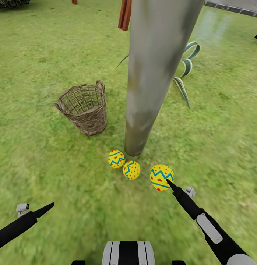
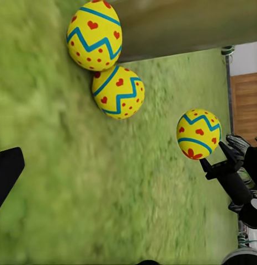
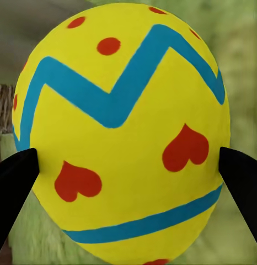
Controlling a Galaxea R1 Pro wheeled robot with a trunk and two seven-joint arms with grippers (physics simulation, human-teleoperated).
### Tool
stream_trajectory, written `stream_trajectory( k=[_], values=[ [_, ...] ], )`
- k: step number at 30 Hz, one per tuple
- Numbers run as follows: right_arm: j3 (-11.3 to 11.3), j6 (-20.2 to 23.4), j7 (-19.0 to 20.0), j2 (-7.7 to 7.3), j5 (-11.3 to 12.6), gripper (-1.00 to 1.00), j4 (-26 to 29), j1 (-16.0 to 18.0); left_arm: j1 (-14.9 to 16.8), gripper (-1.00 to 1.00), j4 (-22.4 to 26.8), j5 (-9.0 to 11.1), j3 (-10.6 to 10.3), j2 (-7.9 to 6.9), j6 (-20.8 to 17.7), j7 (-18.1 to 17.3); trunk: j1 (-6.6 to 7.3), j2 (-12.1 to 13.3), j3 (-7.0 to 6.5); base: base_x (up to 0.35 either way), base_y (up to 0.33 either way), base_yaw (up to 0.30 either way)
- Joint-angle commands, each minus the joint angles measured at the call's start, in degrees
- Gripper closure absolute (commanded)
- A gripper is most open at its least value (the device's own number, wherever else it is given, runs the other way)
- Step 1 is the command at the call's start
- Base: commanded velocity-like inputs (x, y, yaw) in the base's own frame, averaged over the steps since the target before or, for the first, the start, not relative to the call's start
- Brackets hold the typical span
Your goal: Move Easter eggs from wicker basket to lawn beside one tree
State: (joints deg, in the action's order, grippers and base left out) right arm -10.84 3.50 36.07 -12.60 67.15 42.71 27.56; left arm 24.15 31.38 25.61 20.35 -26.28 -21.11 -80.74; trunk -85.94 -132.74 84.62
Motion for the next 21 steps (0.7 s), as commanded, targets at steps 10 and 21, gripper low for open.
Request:
stream_trajectory(
  k=[10,21],
  values=[
    [-0.27,0.36,-0.10,0.02,0.61,1.00,0.00,0.00,0.02,-1.00,-0.01,0.05,0.04,0.00,-0.60,-0.13,-2.19,-4.04,1.83,0.000,0.000,0.000],
    [-0.32,0.36,-0.15,0.03,0.61,1.00,0.00,0.01,0.02,-1.00,-0.09,0.14,0.28,-0.02,-0.61,-0.17,-3.07,-5.64,2.55,0.057,0.000,0.000]
  ],
)
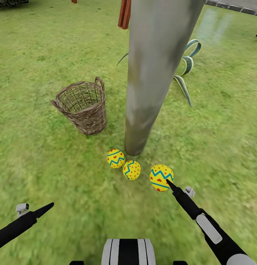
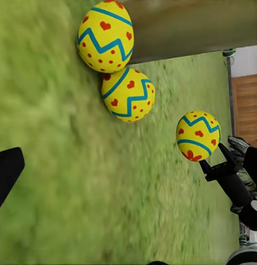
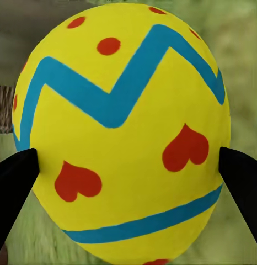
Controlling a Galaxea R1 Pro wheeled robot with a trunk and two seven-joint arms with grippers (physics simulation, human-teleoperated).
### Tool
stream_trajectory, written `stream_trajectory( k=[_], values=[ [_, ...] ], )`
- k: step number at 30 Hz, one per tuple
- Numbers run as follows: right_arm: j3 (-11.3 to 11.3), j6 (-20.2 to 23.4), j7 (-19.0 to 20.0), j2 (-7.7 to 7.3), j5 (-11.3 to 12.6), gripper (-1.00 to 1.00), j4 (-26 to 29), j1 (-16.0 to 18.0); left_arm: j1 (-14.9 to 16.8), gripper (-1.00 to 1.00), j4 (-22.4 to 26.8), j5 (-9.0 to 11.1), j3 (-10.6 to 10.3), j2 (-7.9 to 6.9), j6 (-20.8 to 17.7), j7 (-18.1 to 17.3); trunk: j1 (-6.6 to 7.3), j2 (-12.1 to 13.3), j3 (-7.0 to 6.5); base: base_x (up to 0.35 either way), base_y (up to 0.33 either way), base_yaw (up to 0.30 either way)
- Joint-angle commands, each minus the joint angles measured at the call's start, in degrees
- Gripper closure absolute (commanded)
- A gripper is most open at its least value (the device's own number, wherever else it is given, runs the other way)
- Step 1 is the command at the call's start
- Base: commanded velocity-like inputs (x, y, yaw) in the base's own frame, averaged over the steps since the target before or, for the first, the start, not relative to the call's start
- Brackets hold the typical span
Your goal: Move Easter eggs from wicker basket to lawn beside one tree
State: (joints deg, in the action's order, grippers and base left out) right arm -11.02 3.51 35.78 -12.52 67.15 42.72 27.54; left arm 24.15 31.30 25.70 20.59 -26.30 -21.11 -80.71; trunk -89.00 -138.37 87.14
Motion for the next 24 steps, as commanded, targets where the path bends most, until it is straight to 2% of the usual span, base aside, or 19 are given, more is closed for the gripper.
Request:
stream_trajectory(
  k=[1,4,11,16,24],
  values=[
    [-0.14,0.36,0.16,-0.05,0.61,1.00,0.00,0.04,0.02,-1.00,-0.01,0.05,0.04,-0.01,-0.60,-0.18,-0.01,-0.01,0.03,0.108,0.000,0.000],
    [-0.14,0.36,0.17,-0.05,0.61,1.00,0.00,0.05,0.02,-1.00,-0.01,0.01,-0.01,0.02,-0.60,-0.17,-0.01,-0.01,0.03,0.052,0.000,0.000],
    [-0.14,0.36,0.17,-0.05,0.61,1.00,0.00,0.04,0.02,-1.00,-0.01,0.05,0.00,0.00,-0.60,-0.19,-0.01,-0.01,0.03,0.262,0.000,0.000],
    [-0.14,0.36,0.17,-0.05,0.61,1.00,0.00,0.04,0.02,-1.00,-0.01,0.05,0.07,-0.01,-0.64,-0.23,-0.01,-0.01,0.03,0.028,0.000,0.000],
    [-0.14,0.36,0.17,-0.05,0.61,1.00,0.00,0.02,0.02,-1.00,-0.01,0.05,-0.02,-0.03,-0.60,-0.24,-1.77,-3.22,1.47,0.000,0.000,0.000]
  ],
)
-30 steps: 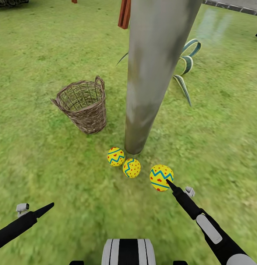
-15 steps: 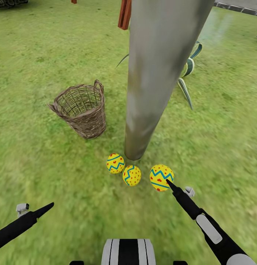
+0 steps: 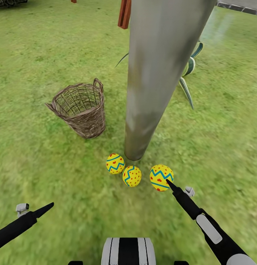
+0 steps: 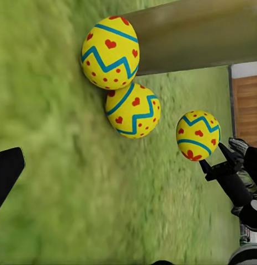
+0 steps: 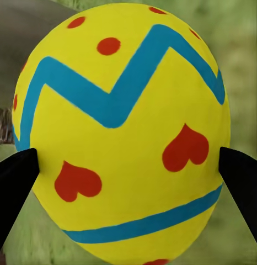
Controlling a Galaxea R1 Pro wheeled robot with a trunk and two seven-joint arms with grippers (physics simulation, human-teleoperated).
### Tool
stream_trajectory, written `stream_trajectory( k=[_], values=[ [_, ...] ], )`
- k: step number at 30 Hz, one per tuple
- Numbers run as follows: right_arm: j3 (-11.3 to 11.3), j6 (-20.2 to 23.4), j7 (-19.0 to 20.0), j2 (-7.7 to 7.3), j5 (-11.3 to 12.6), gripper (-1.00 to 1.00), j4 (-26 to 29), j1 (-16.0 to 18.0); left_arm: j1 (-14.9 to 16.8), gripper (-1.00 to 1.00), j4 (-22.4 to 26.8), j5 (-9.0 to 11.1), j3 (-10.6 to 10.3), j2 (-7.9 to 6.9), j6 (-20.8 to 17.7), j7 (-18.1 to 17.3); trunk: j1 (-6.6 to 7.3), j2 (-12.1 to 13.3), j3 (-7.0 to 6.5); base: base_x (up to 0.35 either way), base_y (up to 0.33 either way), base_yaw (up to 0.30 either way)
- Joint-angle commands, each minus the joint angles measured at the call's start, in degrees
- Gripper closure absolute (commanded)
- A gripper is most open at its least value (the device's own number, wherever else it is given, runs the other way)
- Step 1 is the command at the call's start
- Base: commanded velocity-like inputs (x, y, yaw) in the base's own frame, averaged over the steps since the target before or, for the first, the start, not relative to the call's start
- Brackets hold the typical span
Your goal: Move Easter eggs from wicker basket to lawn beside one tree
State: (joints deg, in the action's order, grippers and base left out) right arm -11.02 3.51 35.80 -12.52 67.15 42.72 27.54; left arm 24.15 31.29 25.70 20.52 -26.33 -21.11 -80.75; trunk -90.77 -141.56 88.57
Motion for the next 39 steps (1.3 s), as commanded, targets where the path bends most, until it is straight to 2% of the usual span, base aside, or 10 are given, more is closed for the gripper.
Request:
stream_trajectory(
  k=[1,4,20,39],
  values=[
    [-0.14,0.36,0.15,-0.05,0.62,1.00,0.00,0.05,0.02,-1.00,0.00,0.05,0.04,0.03,-0.60,-0.20,-0.22,-0.43,0.21,0.000,0.000,0.000],
    [-0.14,0.36,0.14,-0.05,0.62,1.00,0.00,0.03,0.02,-1.00,0.00,0.04,0.04,0.00,-0.60,-0.20,-0.87,-1.63,0.75,0.000,0.000,0.000],
    [-0.14,0.36,0.15,0.17,0.62,1.00,0.00,0.03,0.02,-1.00,0.00,0.05,0.04,-0.02,-0.60,-0.20,-1.31,-1.89,4.29,0.000,0.000,0.000],
    [-0.14,0.36,0.14,0.21,0.62,1.00,0.00,0.04,0.02,-1.00,0.00,0.05,0.22,-0.03,-0.60,-0.20,-1.31,-1.89,4.29,0.081,0.000,0.000]
  ],
)
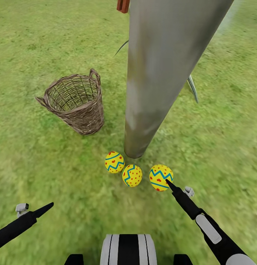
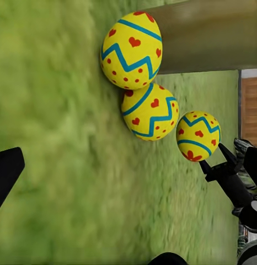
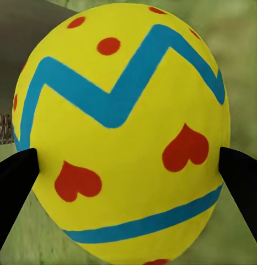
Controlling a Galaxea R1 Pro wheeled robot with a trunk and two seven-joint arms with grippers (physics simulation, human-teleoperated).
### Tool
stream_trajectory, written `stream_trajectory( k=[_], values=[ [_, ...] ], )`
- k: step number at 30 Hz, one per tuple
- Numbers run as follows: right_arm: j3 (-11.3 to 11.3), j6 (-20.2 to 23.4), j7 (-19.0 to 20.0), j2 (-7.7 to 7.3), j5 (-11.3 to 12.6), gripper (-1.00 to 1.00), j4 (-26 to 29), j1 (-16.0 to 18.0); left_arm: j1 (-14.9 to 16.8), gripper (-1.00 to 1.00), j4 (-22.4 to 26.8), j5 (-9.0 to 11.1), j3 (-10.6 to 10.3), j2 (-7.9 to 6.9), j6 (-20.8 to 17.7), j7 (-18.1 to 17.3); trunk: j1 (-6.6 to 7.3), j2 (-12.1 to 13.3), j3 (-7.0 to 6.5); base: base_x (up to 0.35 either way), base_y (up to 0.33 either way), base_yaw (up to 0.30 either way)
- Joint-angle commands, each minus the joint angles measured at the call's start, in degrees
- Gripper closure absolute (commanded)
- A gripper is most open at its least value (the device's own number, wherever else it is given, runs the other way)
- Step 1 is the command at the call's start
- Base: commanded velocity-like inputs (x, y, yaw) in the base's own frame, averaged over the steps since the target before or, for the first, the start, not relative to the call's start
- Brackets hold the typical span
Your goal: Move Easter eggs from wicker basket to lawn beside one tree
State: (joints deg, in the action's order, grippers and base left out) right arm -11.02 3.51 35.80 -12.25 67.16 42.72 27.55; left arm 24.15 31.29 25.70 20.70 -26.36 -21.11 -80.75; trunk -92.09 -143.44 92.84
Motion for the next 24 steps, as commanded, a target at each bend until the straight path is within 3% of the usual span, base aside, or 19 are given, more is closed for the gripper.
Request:
stream_trajectory(
  k=[1,17,24],
  values=[
    [-0.14,0.36,0.15,-0.05,0.61,1.00,0.00,0.01,0.02,-1.00,-0.01,0.05,0.05,0.00,-0.60,-0.20,0.01,-0.01,0.03,0.001,0.000,0.000],
    [-0.23,0.36,0.14,0.02,0.60,1.00,0.00,0.00,0.02,-1.00,-0.01,0.05,0.01,-0.01,-0.60,-0.20,0.01,-0.01,0.03,0.091,0.000,0.000],
    [-0.23,0.36,0.13,0.04,0.53,1.00,0.00,0.03,0.02,-1.00,-0.01,0.05,-0.04,-0.01,-0.60,-0.20,-0.17,-0.10,1.58,0.000,0.000,0.000]
  ],
)
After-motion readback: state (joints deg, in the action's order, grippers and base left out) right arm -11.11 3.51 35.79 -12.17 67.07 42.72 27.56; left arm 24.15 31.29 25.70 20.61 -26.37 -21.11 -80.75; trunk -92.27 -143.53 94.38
